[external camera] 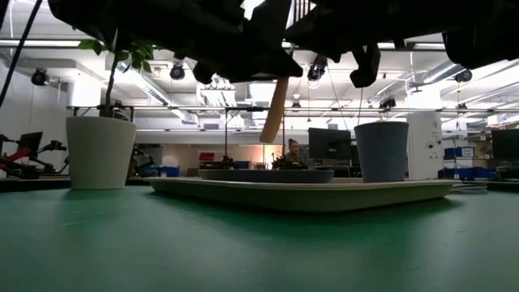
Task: Pick and place plate/cup/fork/spoon on tray
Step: Put the fork on the white serving tray to the left side of the blue plate
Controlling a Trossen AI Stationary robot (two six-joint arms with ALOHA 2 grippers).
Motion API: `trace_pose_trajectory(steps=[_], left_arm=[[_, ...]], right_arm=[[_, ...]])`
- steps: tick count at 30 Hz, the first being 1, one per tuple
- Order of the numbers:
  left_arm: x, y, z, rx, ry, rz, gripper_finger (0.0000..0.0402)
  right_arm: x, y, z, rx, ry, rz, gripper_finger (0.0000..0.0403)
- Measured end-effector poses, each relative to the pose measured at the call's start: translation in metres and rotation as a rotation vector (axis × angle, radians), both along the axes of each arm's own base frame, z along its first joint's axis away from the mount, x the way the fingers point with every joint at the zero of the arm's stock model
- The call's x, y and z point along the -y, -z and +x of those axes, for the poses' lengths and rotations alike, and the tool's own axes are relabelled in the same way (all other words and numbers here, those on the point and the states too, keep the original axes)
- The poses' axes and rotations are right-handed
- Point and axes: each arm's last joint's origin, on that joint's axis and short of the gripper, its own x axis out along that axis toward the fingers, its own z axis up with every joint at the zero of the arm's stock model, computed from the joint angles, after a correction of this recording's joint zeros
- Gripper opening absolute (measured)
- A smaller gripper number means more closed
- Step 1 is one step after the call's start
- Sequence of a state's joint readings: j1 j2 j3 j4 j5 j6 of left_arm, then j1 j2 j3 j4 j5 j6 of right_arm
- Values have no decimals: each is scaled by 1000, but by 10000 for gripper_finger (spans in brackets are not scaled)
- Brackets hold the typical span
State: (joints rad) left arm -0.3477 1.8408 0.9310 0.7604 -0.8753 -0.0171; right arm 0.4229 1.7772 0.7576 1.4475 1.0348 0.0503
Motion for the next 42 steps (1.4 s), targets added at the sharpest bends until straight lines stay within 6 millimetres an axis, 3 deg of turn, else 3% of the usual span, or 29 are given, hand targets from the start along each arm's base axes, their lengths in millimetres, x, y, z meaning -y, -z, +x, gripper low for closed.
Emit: trace_pose_trajectory(steps=[8, 17, 23, 32, 42], left_arm=[[-1, 5, -1, -30, -12, -26, 31], [0, 6, -1, -16, -5, -64, 30], [0, 11, -4, -66, 8, -110, 30], [-2, 8, -13, -253, 11, -279, 30], [-20, -14, -4, -401, 24, -384, 30]], right_arm=[[0, 1, 2, -9, 41, 8, 8], [-1, 1, 2, -42, 52, -29, 13], [-3, -3, 1, -42, 50, -34, 59], [-12, -33, -15, -79, 61, -54, 148], [-33, -71, -50, -169, -9, -90, 171]])
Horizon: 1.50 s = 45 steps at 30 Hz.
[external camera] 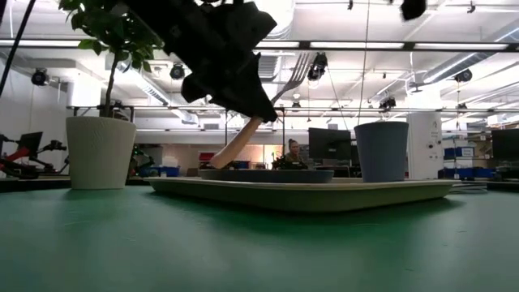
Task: Pick and place plate/cup/fork/spoon on tray
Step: Put the fork on the white serving tray to the left side of the blue plate
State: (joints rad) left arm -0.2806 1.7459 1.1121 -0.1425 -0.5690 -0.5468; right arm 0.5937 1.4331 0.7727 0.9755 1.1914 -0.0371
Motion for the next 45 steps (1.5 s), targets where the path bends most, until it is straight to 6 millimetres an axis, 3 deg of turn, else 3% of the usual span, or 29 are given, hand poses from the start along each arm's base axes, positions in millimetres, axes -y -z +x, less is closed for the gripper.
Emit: trace_pose_trajectory(steps=[10, 15, 21, 32, 45], left_arm=[[-28, -13, 6, -157, -87, -105, 30], [-31, -27, 14, -126, -48, -169, 30], [-32, -27, 19, -129, -49, -188, 30], [-36, -16, 63, -232, -51, -146, 30], [-36, 13, 69, -328, -36, -165, 30]], right_arm=[[-18, -19, -46, -187, -133, -145, 170], [-24, -29, -62, -200, -185, -193, 162], [-31, -38, -79, -202, -251, -223, 149], [-39, -42, -92, -192, -305, -239, 131], [-42, -40, -93, -206, -316, -253, 123]])
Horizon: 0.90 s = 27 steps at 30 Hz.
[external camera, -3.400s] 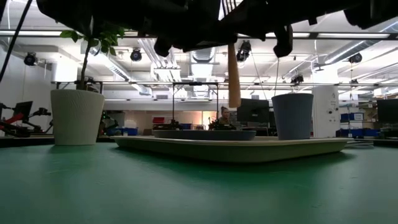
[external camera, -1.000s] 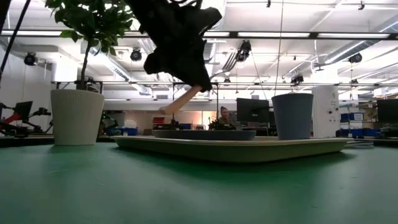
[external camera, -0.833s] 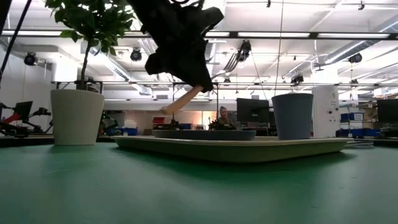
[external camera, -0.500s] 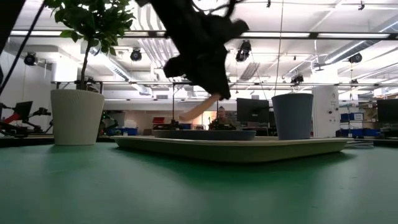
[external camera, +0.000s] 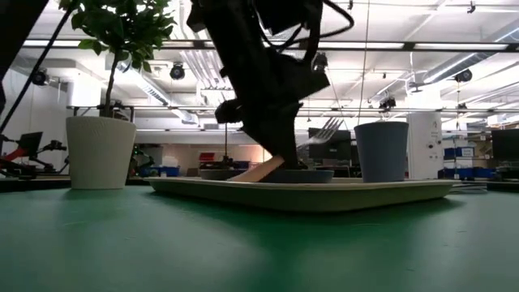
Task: Pick and place plate/cup/fork/spoon on tray
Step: Put the fork on the white serving tray to the left side of the blue plate
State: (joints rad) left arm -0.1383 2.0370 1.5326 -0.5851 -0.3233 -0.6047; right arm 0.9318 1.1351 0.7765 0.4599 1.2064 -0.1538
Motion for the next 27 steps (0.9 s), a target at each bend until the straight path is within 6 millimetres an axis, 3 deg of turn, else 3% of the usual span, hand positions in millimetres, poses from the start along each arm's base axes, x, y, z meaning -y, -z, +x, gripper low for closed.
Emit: trace_pose_trajectory(steps=[10, 19, 27], left_arm=[[2, 12, 3, -26, 13, -61, 103], [2, 11, 4, -12, 29, -54, 111], [11, 11, 4, -67, 300, 65, 110]], right_arm=[[0, 1, 0, -3, 0, 3, 123], [0, 2, 0, -6, 0, 7, 120], [0, 2, 0, -10, 1, 1, 116]])
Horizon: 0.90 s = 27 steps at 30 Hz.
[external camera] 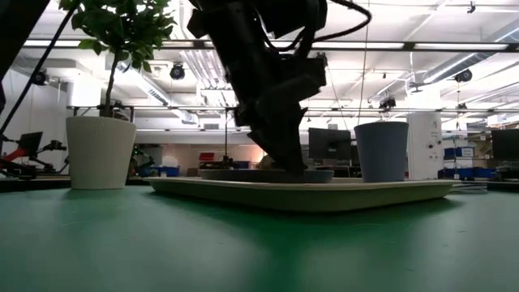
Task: Pick and place plate/cup/fork/spoon on tray
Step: Put the fork on the white serving tray to the left side of the blue plate
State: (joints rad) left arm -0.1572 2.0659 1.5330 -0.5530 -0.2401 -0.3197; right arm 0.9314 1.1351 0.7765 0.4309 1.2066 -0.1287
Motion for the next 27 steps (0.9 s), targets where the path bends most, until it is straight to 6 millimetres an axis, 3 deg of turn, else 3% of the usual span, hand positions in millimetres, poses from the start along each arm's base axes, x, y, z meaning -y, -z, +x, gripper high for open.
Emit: trace_pose_trajectory(steps=[4, 8, 14, 27], left_arm=[[12, -2, 3, 18, 254, 41, 84], [21, -2, 9, 134, 377, 101, 24], [16, 15, 8, 247, 349, 108, 7], [9, 41, -6, 226, 233, 170, 1]], right_arm=[[0, 0, 0, -1, 0, -1, 118], [0, 1, 0, -4, 0, -6, 116], [0, 1, 0, -3, 0, 1, 114], [0, 1, 0, -6, 0, -1, 114]])
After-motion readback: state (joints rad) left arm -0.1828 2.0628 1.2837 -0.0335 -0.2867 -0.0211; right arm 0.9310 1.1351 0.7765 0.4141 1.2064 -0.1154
